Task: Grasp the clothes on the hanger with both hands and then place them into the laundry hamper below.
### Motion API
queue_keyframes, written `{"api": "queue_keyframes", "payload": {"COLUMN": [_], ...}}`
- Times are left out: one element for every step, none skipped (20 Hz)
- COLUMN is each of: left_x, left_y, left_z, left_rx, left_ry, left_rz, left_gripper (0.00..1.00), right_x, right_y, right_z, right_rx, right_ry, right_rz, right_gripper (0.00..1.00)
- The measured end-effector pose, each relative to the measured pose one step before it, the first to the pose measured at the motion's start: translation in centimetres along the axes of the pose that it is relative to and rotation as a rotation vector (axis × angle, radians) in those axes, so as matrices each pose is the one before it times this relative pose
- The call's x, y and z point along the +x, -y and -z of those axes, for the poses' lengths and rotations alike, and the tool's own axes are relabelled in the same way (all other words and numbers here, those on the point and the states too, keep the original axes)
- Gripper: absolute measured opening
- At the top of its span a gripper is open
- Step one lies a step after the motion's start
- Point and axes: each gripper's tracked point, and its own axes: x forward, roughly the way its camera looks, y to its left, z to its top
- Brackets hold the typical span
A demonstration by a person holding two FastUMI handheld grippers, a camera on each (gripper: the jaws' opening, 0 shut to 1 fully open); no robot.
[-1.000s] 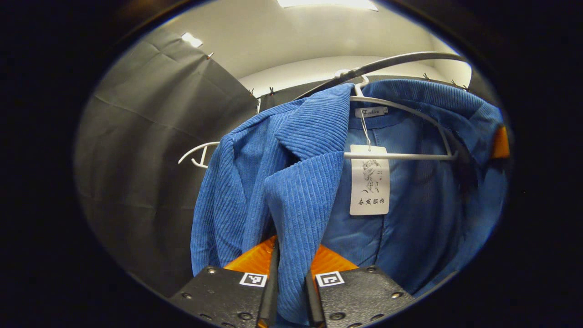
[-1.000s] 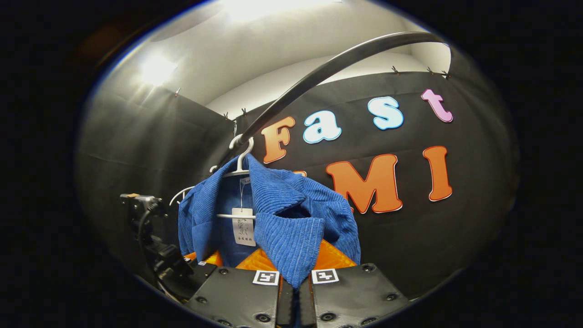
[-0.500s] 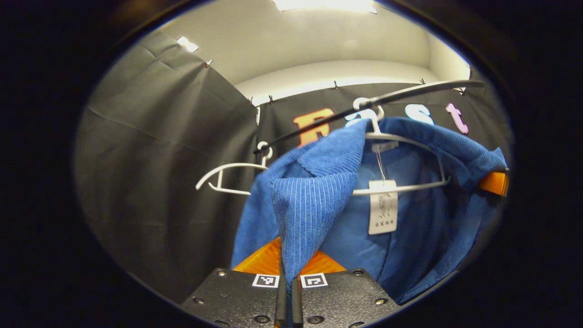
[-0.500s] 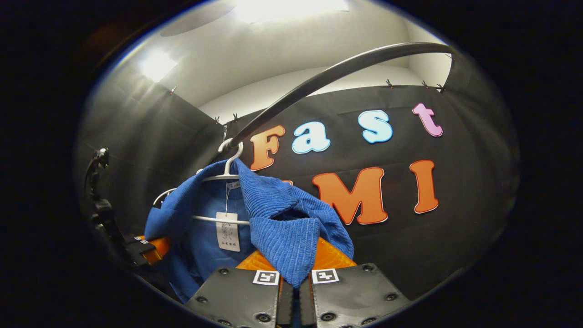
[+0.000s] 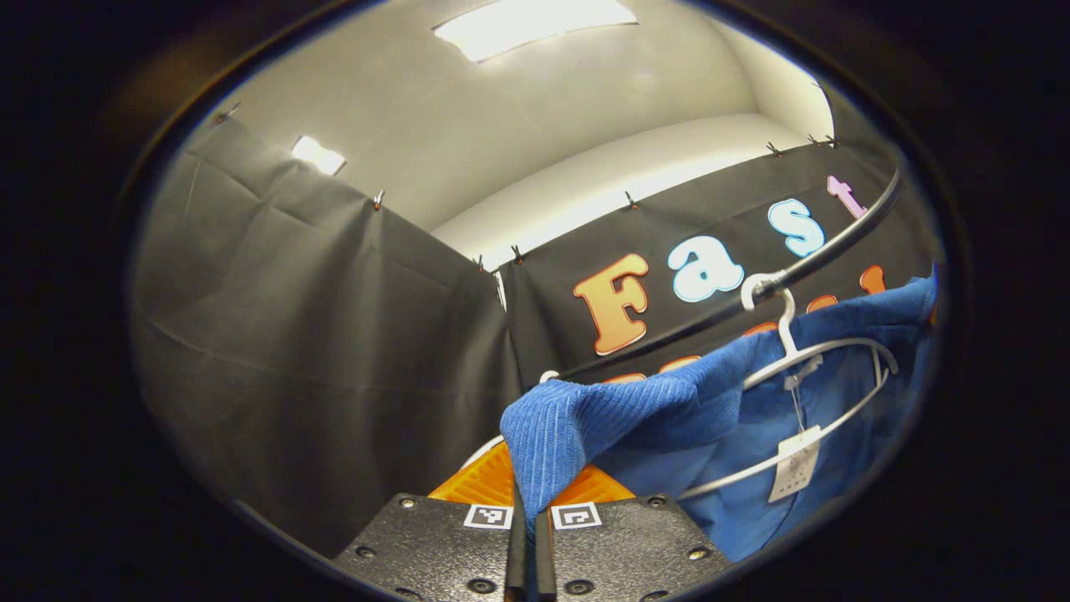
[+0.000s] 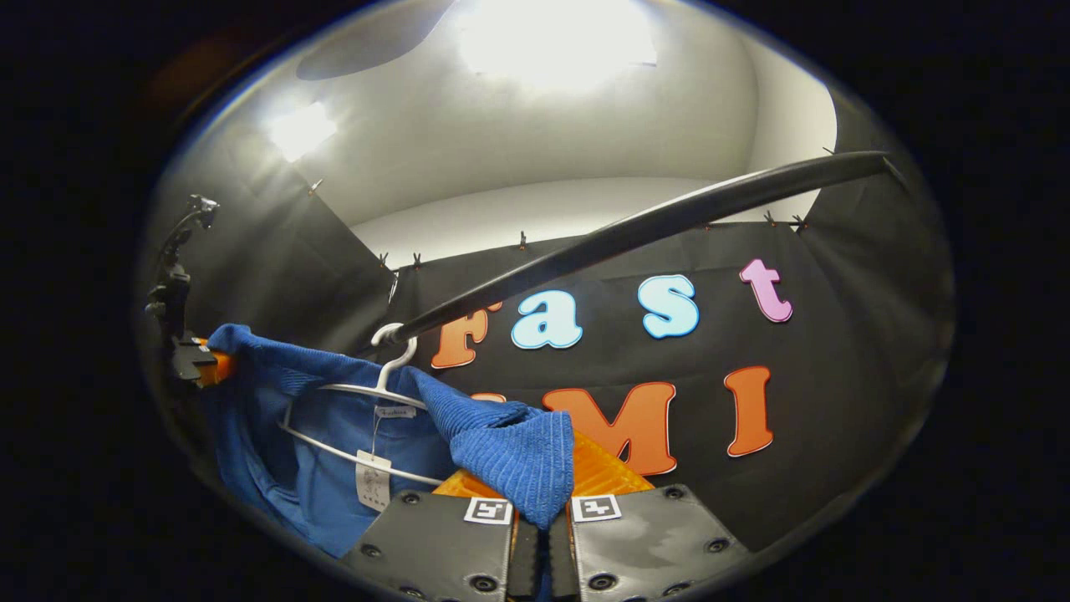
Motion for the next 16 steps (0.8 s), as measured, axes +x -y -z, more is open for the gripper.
{"api": "queue_keyframes", "payload": {"left_x": [1.153, 1.139, 1.366, 1.145, 1.279, 1.363, 1.018, 0.764, 0.407, 0.142, -0.033, -0.311, -0.361, -0.241, -0.237, -0.174], "left_y": [-0.485, -0.444, -0.413, -0.254, -0.029, 0.122, 0.192, 0.027, -0.008, 0.109, 0.209, 0.08, 0.056, -0.059, -0.028, 0.11], "left_z": [-0.768, -0.711, -0.597, -0.2, 0.307, 0.596, 0.714, 0.688, 0.713, 0.822, 1.106, 1.276, 1.278, 1.415, 1.391, 1.529], "left_rx": [0.00864, 0.00702, 0.01107, 0.00894, 0.00401, 0.00048, -0.00415, -0.00471, -0.00598, -0.01409, -0.02617, -0.03872, -0.04257, -0.03165, -0.0168, -0.01181], "left_ry": [0.01153, 0.01245, 0.01715, 0.00833, -0.00102, -0.00621, -0.00482, -0.00445, 0.00055, -0.00163, -0.01035, -0.01393, -0.0153, -0.01625, -0.01598, -0.01881], "left_rz": [0.0069, 0.00815, 0.01217, 0.01106, 0.02478, 0.03396, 0.0345, 0.02465, 0.01985, 0.01645, 0.00929, 0.00588, 0.00091, -0.00291, -0.00318, -0.00171], "left_gripper": [0.04, 0.04, 0.04, 0.04, 0.06, 0.04, 0.06, 0.02, 0.04, 0.04, 0.04, 0.02, 0.02, 0.04, 0.04, 0.04], "right_x": [-0.072, -0.108, -0.153, 0.06, -0.064, -0.051, -0.087, 0.021, -0.037, 0.123, -0.017, -0.093, 0.043, 0.084, 0.076, 0.149], "right_y": [-0.096, -0.134, 0.038, -0.014, 0.067, -0.094, -0.005, -0.072, 0.004, 0.059, 0.032, -0.086, -0.123, -0.059, -0.173, -0.096], "right_z": [-0.019, 0.066, 0.047, 0.108, 0.118, 0.009, -0.061, -0.091, -0.055, -0.007, 0.152, -0.001, 0.051, 0.045, 0.114, 0.043], "right_rx": [0.00026, 0.00471, 0.00847, 0.00791, 0.0053, 0.00631, 0.00692, 0.0059, 0.00402, -0.00052, -0.00419, -0.00286, -0.00128, -0.00153, -0.00353, -0.0062], "right_ry": [-0.00112, -0.00174, -0.00138, -0.00125, -0.00515, -0.00393, -0.002, -0.00201, -0.00063, -0.00087, -0.00184, -0.00145, -0.00195, -0.00191, -0.00348, -0.00197], "right_rz": [0.0005, -0.00048, 0.00077, -0.00062, 0.00073, -0.00329, -0.00234, -0.00211, 0.00022, 0.002, 0.00496, 0.00259, -0.00005, -0.00165, -0.00334, -0.00245], "right_gripper": [0.12, 0.12, 0.12, 0.12, 0.12, 0.12, 0.12, 0.12, 0.12, 0.12, 0.12, 0.12, 0.12, 0.12, 0.12, 0.12]}}
